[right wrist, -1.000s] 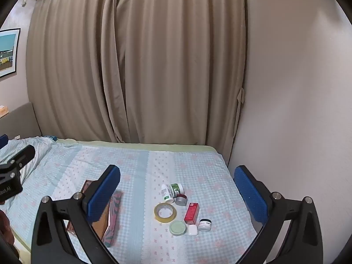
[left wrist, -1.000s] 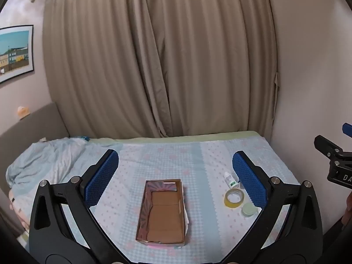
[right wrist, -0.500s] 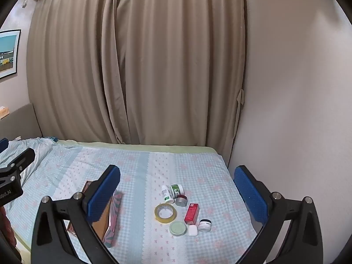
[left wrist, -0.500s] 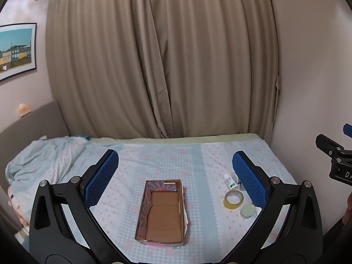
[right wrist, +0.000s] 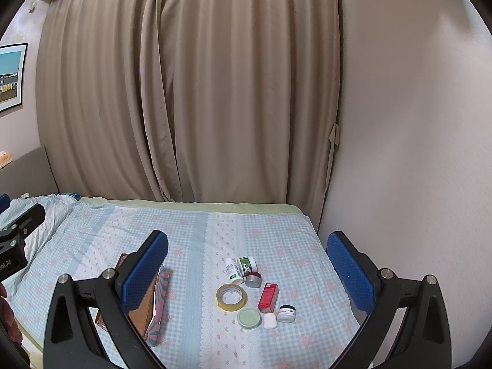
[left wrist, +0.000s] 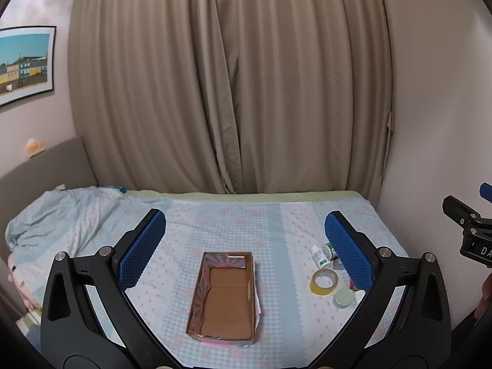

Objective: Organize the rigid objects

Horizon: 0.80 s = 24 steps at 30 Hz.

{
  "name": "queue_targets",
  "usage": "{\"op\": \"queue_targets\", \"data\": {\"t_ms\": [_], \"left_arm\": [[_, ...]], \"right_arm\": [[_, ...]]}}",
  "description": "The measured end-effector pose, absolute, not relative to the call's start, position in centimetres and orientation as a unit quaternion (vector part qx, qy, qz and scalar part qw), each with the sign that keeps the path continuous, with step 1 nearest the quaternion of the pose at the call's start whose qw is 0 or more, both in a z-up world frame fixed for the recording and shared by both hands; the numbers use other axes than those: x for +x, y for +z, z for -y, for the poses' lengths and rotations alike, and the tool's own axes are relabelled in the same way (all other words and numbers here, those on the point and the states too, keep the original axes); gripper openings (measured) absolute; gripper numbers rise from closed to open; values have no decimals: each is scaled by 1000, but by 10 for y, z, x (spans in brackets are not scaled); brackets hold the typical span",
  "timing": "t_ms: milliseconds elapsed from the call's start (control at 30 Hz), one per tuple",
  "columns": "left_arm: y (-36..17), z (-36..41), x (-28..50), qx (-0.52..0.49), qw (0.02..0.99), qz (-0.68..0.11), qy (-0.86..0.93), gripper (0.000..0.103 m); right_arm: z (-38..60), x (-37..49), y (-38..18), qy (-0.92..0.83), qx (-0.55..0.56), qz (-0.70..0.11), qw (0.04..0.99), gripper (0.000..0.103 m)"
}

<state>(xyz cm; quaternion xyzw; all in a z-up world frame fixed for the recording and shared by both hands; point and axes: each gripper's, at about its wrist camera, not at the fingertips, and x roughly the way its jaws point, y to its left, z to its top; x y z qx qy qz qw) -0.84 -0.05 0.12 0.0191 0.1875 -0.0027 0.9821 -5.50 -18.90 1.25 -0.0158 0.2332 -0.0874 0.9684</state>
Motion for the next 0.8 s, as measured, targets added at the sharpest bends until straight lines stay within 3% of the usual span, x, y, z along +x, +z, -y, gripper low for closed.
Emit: {"op": "queue_targets", "data": {"t_ms": [800], "left_arm": [[-4,1,-3,12,979,-202,7,103]], "right_arm": [[184,-57,16,-85,-11,-235,968,103]]}}
